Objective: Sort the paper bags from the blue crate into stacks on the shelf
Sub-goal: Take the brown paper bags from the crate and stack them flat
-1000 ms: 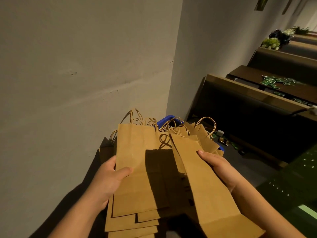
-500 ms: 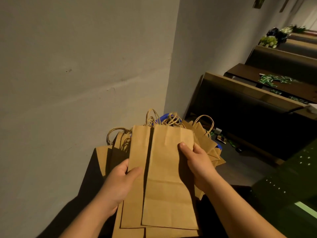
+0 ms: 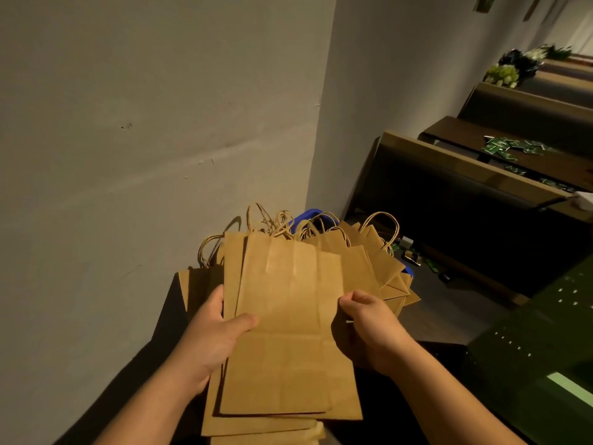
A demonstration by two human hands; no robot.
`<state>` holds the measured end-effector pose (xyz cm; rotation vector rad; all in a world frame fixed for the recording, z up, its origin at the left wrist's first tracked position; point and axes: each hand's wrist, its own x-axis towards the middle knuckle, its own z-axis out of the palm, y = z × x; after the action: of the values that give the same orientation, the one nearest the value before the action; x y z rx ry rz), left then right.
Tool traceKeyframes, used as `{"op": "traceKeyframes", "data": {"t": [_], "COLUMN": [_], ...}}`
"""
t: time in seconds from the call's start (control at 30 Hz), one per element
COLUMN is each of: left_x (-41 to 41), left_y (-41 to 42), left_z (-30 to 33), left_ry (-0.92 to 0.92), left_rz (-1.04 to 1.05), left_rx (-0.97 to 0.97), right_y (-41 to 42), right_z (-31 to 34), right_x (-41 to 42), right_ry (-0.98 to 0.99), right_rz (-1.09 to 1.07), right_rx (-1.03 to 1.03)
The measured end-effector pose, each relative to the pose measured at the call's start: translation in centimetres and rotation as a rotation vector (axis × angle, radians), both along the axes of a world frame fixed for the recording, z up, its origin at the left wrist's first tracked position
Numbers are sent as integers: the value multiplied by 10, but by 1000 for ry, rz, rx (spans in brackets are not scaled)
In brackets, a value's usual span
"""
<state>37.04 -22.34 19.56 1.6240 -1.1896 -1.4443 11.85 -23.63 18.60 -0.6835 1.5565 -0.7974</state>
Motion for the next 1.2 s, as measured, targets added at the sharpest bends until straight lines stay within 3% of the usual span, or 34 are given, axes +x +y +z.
{"op": "traceKeyframes", "data": {"t": [0.13, 0.23, 0.53, 0.73, 0.9, 0.97, 1.07, 1.2], "left_x": [13, 31, 20, -8, -20, -21, -20, -12], "left_y": [-3, -3, 3, 10, 12, 12, 11, 9], "left_z": [4, 10, 3, 5, 3, 0, -1, -5], "left_ry": [-22, -38, 60, 283, 243, 225, 233, 243], "left_rz": [31, 46, -4, 112, 31, 40, 103, 130], "left_rx": [-19, -25, 26, 12, -10, -6, 32, 62], "right_y": [-8, -11, 5, 16, 20, 21, 21, 20], "right_z": [3, 7, 11, 7, 7, 1, -7, 2], "right_x": [-20, -43, 6, 44, 49, 48, 46, 38], "right_ry": [491, 577, 255, 254, 64, 88, 150, -271], "right_rz": [-160, -243, -109, -51, 78, 113, -14, -172], "right_rx": [-116, -141, -246, -371, -369, -434, -460, -396]}}
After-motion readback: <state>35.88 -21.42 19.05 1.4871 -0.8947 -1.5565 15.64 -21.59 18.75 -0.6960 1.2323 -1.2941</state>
